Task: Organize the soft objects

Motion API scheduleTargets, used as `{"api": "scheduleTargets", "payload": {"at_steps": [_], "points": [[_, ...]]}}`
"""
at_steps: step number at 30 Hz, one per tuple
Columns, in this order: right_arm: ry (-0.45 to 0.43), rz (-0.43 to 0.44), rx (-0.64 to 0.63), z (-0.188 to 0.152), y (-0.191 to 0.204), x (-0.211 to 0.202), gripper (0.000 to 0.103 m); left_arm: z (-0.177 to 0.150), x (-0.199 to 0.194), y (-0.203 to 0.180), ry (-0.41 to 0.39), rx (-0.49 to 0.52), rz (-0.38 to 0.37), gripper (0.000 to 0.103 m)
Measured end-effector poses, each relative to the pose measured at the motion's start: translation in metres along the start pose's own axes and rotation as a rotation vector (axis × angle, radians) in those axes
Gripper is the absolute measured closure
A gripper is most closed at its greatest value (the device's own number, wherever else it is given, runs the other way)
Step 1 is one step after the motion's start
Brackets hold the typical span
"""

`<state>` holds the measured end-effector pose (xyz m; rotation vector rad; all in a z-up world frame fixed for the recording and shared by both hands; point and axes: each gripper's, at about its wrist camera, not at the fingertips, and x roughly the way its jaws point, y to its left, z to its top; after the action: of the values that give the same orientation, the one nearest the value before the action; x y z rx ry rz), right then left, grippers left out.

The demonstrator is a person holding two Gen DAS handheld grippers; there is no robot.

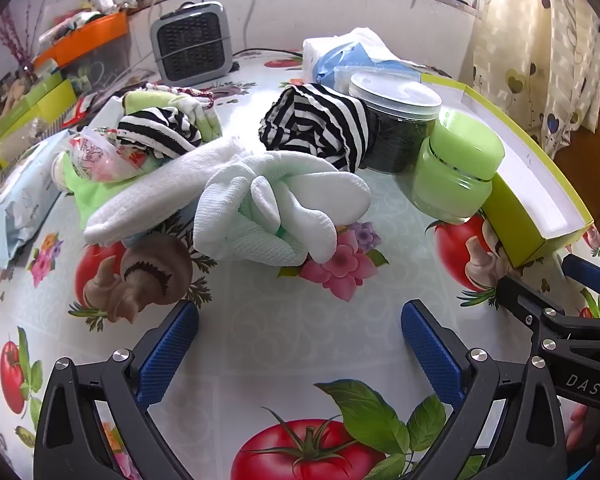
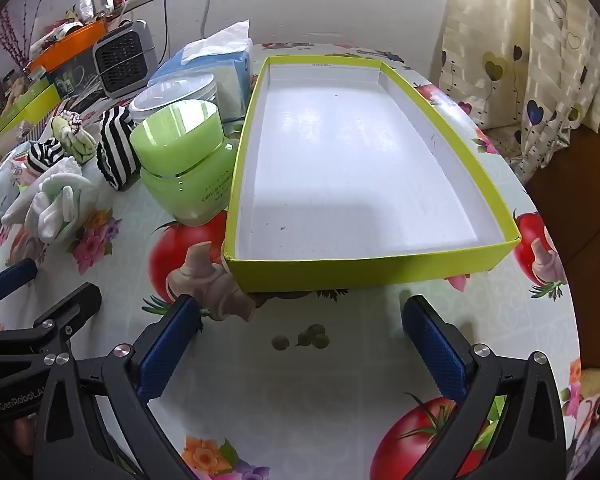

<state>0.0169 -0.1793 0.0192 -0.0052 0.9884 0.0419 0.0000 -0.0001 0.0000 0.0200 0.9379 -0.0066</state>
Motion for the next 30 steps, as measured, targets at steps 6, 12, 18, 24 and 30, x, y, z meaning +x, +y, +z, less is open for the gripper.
{"api": "scheduleTargets", "payload": {"at_steps": [6,12,18,24,30], "points": [[0.000,-0.001,0.003,0.0002,0.0001,0.0002,0.000,0.0000,0.0000,0.0000,-0.001,-0.001,-0.001,0.002],[0.000,-0.006,0.009,0.0025,0.0007,-0.0009,0.000,0.0000,0.0000,0.0000,-0.001,-0.001,-0.001,0.002],[0.000,-0.011,0.012,0.0010,-0.0001,0.0009,0.000,0.0000,0.0000,0.0001,-0.001,-0.001,-0.001,0.002],[0.000,-0.010,0.013,0.0020,-0.0003,0.0010,0.000,0.0003,0.0002,-0.0004,0.000,-0.001,0.000,0.002],[-0.001,-0.011,0.011,-0.0006,0.0020,-0.0001,0.000,0.0006,0.0004,-0.0010,0.001,-0.001,0.001,0.002]]}}
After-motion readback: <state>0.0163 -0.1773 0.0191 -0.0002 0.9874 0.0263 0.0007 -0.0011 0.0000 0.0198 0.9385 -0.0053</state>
